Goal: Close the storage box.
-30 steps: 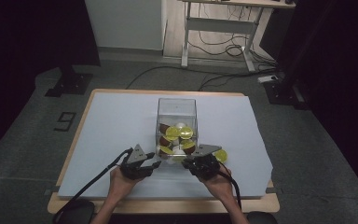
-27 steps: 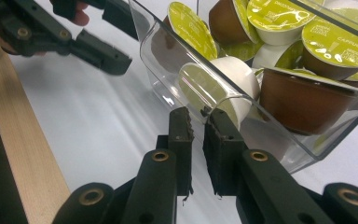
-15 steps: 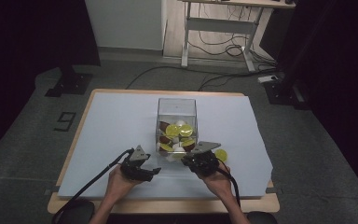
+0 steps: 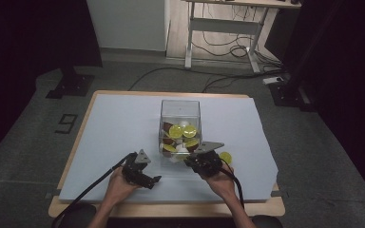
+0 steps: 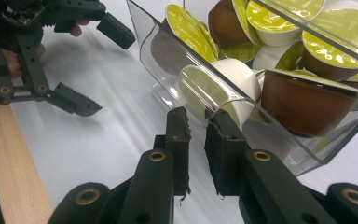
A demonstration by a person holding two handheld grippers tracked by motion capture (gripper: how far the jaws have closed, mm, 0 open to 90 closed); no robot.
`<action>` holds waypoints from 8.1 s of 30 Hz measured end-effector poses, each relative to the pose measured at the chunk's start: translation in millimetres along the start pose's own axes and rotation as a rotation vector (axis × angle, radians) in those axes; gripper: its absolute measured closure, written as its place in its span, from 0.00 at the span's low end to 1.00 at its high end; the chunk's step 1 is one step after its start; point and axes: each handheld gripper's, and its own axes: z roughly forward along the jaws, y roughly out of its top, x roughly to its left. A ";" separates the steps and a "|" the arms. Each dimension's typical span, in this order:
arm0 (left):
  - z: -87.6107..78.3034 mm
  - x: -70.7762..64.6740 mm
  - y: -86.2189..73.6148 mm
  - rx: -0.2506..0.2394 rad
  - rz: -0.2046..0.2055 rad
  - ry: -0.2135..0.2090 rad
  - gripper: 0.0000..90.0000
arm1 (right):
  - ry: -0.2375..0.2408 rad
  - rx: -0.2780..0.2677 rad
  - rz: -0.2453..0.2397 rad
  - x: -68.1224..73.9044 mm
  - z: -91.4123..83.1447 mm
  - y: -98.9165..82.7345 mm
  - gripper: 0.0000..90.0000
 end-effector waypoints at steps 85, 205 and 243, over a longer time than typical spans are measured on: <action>5.0 1.4 -4.9 0.018 0.011 0.011 0.00 | -0.162 -0.019 0.058 -29.8 38.3 21.2 0.89; 5.2 1.8 -5.2 0.015 0.008 0.008 0.00 | -0.322 0.058 0.172 -80.7 -75.6 -71.2 0.06; 5.3 1.5 -5.4 0.014 0.007 0.008 0.00 | -0.281 0.074 0.224 -93.6 -42.1 -131.1 0.00</action>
